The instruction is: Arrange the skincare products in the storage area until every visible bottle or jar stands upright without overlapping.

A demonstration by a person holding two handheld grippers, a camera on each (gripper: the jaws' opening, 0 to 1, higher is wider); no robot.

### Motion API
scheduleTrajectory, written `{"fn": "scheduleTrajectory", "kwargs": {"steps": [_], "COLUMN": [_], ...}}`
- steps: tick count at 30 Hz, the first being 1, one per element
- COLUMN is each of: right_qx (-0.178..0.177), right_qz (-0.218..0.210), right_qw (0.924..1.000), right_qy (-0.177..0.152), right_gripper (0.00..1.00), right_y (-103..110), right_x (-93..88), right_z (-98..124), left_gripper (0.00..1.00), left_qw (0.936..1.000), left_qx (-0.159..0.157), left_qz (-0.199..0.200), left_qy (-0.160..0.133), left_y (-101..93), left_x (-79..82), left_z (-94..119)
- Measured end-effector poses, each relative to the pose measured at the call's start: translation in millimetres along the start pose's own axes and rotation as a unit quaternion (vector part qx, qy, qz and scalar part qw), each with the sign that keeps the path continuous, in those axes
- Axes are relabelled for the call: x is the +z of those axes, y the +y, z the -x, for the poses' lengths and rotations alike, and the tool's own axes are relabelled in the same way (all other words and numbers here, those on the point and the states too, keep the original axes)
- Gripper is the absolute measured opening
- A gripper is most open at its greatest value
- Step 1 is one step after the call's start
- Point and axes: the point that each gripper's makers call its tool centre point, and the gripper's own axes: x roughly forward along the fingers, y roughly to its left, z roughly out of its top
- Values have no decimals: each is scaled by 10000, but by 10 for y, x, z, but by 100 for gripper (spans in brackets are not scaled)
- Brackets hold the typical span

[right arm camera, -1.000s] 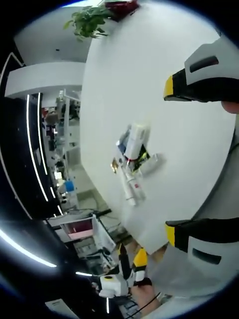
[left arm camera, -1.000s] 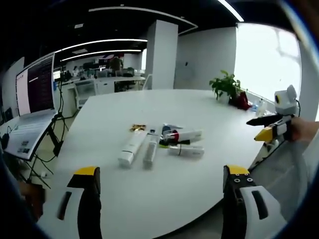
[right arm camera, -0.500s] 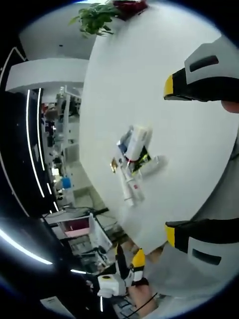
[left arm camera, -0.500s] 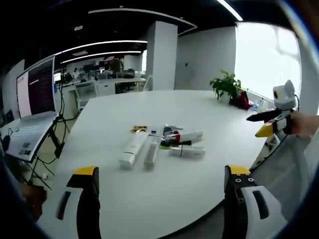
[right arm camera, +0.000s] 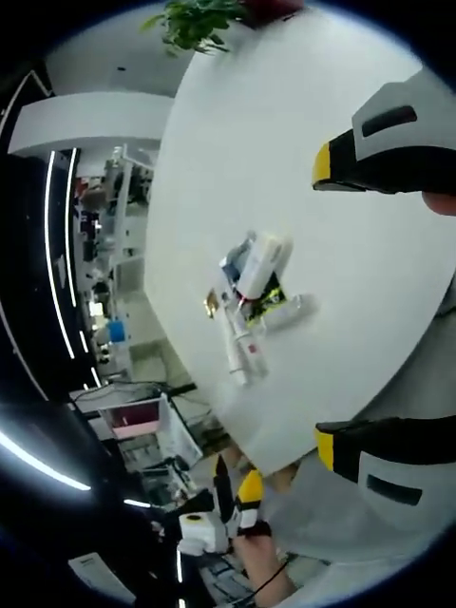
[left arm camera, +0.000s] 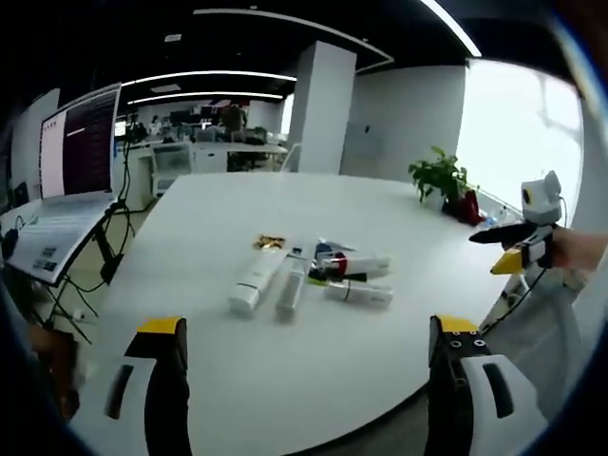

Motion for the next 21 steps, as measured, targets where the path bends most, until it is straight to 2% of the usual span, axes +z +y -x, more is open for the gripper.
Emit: {"fn": "scheduleTrajectory", "kwargs": {"steps": [5,12,21], "right_qx": [44,-130,-311], "right_qz": [17,39,140], "right_qw": [10000,9999,9994], "right_qy": [36,-23,28], "right_gripper": [99,99,98], "right_y": [-26,-147,-316], "right_x": [21,92,154], "right_z": [-36,-31,-70], "left_gripper": [99,99,99], "left_qw": [9998,9996,9998], "left_qx": [35,-16,-97], "left_qz": [-145,-105,-19], "left_qy": [148,257,192], "left_y": [-22,14,22], "left_x": [-45,-94,-79], "left_z": [-12,-28,-22]}}
